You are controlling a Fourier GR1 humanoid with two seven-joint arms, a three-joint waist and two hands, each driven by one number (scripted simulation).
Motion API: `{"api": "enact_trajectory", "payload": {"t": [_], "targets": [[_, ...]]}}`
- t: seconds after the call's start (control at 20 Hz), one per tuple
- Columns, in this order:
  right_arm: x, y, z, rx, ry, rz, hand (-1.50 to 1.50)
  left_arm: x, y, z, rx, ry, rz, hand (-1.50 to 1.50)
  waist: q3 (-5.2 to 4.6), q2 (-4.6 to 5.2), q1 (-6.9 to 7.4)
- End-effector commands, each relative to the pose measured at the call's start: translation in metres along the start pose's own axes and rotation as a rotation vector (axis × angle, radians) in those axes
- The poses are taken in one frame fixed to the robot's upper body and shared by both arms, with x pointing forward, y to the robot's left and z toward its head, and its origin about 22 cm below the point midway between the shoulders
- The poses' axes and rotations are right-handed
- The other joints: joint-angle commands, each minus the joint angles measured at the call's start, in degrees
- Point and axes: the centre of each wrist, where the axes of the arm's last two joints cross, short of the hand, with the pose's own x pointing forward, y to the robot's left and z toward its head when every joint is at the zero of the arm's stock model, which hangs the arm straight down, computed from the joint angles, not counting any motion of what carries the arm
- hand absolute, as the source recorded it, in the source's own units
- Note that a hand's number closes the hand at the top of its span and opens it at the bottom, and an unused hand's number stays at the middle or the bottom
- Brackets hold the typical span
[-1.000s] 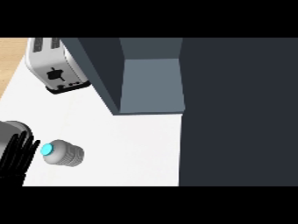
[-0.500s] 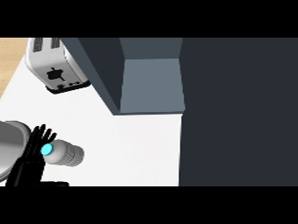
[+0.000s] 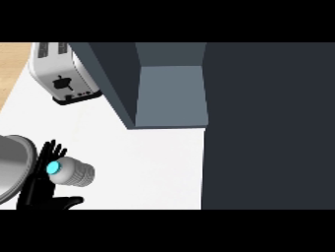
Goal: Pick up the bottled water, place it into the cabinet and close the cabinet
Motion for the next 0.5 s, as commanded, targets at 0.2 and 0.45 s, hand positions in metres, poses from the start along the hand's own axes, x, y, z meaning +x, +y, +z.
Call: {"api": "enact_trajectory", "payload": {"t": [0.2, 0.45], "targets": [[0.020, -0.004, 0.002, 0.009, -0.064, 0.008, -1.50, -0.021, -0.003, -0.016, -0.037, -0.018, 0.145, -1.50, 0.02, -0.12, -0.37], [0.031, 0.006, -0.007, 0.008, -0.076, 0.027, -1.50, -0.039, -0.017, -0.005, -0.066, -0.014, 0.239, -1.50, -0.02, -0.02, 0.03]]}}
